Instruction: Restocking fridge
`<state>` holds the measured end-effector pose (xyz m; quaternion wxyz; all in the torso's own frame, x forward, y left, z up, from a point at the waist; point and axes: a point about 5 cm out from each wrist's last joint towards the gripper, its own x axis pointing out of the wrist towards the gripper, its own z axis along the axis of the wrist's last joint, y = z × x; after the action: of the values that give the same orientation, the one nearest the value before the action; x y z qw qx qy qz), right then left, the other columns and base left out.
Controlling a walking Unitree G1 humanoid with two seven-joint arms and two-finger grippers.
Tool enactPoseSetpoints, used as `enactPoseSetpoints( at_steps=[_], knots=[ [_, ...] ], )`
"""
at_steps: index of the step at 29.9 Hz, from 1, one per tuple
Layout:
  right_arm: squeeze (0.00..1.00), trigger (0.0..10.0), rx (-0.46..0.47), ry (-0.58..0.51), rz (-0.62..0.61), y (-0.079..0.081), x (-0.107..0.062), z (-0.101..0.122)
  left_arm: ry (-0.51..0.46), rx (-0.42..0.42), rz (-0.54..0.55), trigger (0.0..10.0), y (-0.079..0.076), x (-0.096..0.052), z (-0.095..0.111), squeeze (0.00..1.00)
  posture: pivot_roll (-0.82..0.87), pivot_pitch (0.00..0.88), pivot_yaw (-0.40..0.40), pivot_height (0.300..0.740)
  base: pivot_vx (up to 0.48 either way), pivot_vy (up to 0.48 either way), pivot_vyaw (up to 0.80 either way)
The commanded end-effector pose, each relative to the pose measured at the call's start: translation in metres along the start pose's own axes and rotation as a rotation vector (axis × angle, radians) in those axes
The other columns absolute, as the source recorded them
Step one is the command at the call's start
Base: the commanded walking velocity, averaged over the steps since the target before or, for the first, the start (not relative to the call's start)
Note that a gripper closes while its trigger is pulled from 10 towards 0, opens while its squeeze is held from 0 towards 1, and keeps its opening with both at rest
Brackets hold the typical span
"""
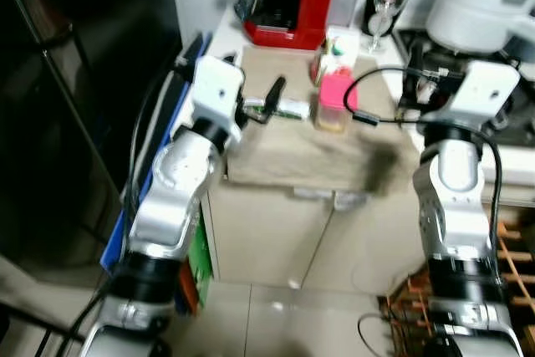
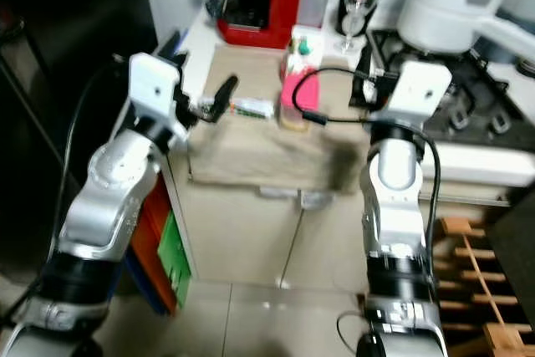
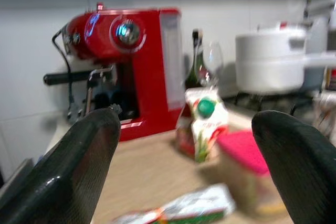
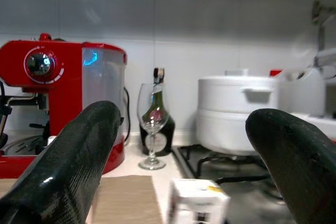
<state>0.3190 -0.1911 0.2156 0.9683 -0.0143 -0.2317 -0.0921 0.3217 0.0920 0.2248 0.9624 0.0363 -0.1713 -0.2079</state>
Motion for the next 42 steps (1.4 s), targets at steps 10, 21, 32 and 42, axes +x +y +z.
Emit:
enactPoseSetpoints(
  at_steps=[10,21,32,42],
  knots=[
    [0.25,10.0,-0.016,0.012,0.038,0.004,-0.008,-0.001,0.003,-0.019,0.101,10.0,0.006,-0.002,-0.006,0.0,-0.07,0.009,-0.004,0.74,0.084,-0.375,0.0],
    [0.25,10.0,-0.008,0.026,0.064,0.011,-0.012,-0.004,0.021,-0.036,0.16,10.0,0.014,-0.006,-0.009,0.0,-0.06,0.014,-0.004,0.74,0.142,-0.062,0.0],
    [0.25,10.0,-0.015,0.074,0.155,0.026,-0.012,-0.013,0.062,-0.076,0.352,10.0,0.03,-0.014,-0.017,0.0,-0.05,0.0,-0.02,0.74,0.0,0.0,-0.34],
    [0.25,10.0,0.033,0.038,0.141,0.031,-0.001,-0.002,-0.019,0.012,0.206,10.0,0.02,-0.003,0.0,0.0,-0.05,0.0,-0.018,0.74,0.239,0.0,0.0]
  ],
)
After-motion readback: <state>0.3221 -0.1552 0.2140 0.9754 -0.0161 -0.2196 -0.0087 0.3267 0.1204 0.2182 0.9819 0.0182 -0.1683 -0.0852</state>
